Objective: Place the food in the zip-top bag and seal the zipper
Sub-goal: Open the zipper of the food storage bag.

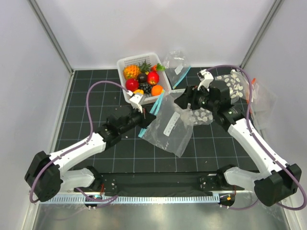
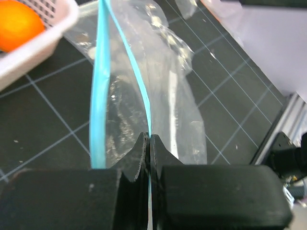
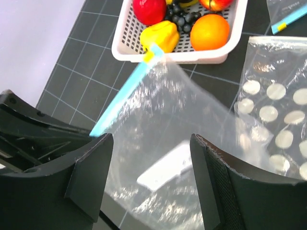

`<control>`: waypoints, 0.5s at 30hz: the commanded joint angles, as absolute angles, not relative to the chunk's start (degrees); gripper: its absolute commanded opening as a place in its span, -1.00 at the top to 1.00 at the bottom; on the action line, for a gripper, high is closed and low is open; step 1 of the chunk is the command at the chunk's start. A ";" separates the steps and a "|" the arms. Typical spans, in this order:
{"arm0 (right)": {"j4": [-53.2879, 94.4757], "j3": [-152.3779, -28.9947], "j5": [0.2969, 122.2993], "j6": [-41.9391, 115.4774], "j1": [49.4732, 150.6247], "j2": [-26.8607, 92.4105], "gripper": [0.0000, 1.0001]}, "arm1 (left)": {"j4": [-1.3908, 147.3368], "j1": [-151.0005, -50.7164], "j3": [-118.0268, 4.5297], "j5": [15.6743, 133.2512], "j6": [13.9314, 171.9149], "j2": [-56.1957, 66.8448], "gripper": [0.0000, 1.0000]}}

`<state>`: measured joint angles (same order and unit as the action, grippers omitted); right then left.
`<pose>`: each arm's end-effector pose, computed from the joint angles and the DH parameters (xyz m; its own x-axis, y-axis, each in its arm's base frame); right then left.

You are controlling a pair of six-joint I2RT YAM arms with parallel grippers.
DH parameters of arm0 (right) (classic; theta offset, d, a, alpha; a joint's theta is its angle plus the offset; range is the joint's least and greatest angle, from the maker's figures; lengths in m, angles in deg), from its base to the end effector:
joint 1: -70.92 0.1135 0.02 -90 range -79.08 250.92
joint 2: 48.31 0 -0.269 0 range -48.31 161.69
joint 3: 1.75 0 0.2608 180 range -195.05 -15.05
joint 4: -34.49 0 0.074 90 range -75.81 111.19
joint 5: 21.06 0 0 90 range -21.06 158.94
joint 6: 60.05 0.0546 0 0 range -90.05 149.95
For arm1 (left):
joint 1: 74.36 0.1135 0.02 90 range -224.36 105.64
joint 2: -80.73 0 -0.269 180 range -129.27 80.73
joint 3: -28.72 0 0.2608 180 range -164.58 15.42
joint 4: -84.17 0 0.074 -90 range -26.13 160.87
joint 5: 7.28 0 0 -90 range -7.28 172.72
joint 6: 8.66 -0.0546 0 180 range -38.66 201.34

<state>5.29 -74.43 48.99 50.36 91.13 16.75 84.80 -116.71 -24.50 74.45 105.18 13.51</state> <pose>0.2578 0.1148 0.3459 -0.5406 0.1503 -0.8278 -0.4630 0.7683 0.4419 0.2116 -0.2035 0.2688 -0.4676 -0.1150 -0.8764 0.6353 0.6457 -0.4237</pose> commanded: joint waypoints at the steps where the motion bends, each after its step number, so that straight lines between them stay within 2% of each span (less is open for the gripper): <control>1: -1.65 -78.77 60.47 53.68 95.87 14.89 -0.44 | 83.35 -117.69 -28.87 81.05 104.90 16.39 1.00; 6: -4.30 -82.10 65.51 60.96 101.06 16.82 -0.38 | 80.02 -119.27 -33.08 84.57 101.48 16.13 1.00; 15: -2.46 -86.24 72.01 65.99 107.31 20.95 -0.39 | 77.90 -124.72 -37.14 91.68 96.55 13.32 0.99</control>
<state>-4.09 -83.54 67.68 63.06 105.66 20.60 78.70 -123.31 -34.71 87.30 99.69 14.45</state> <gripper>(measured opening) 0.694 0.012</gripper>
